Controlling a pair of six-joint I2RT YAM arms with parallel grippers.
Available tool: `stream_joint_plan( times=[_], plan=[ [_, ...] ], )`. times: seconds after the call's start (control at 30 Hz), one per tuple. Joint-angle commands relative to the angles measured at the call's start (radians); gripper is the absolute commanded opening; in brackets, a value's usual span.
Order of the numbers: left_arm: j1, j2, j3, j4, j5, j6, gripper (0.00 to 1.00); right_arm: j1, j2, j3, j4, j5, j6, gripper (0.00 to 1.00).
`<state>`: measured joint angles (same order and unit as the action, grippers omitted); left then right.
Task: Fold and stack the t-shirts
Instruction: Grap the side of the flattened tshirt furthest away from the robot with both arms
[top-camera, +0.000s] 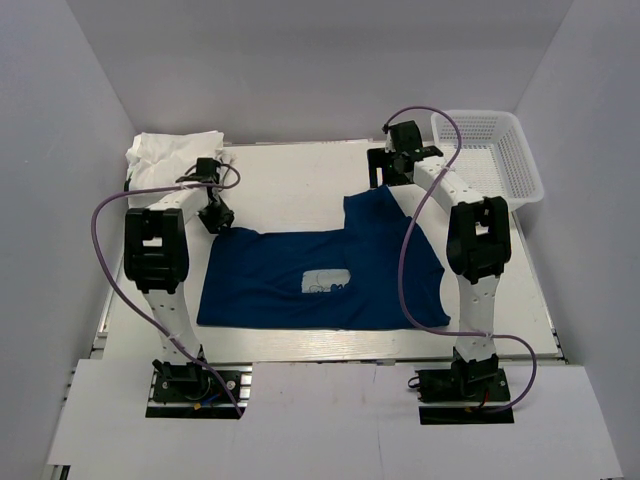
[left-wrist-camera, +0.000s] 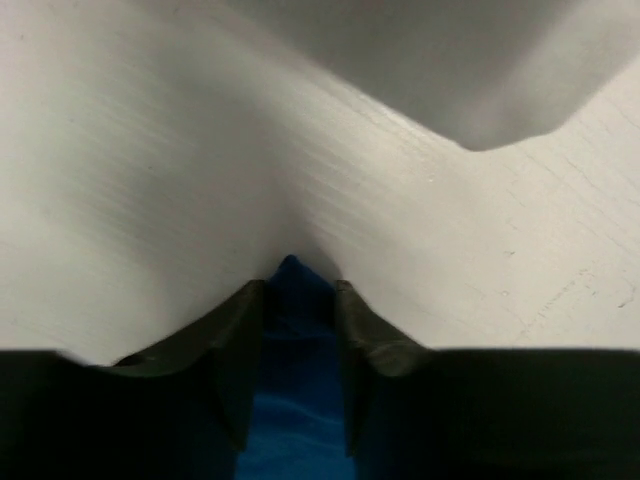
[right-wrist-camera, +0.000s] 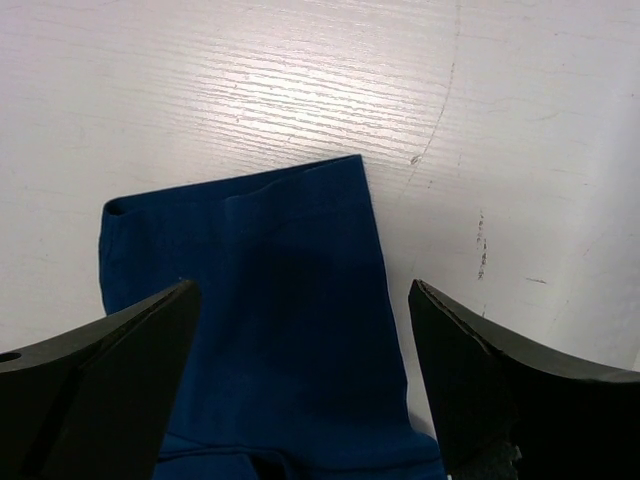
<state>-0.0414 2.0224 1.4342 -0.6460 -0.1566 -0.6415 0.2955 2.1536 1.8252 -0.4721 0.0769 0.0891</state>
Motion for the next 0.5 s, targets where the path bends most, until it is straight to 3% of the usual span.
stream_joint_plan(
  times=[0.0,0.03,0.13,0.47],
  plan=[
    [-0.002,-0.016,-0.041,-0.015,0.008,0.006,0.41,-0.004,0.009,0.043,0.004,0.018,-0.019,0.9],
    [-0.002,-0.027,-0.055,-0.015,-0.006,0.006,0.27,-0.004,0.011,0.045,0.003,0.023,-0.019,0.9],
    [-0.002,-0.027,-0.055,-0.006,-0.017,0.006,0.0,-0.006,0.025,0.046,0.012,0.014,-0.031,0.9],
    [0.008,-0.013,0.051,-0.121,-0.119,-0.052,0.0,-0.001,0.225,0.229,-0.013,-0.052,0.02,0.9]
  ],
)
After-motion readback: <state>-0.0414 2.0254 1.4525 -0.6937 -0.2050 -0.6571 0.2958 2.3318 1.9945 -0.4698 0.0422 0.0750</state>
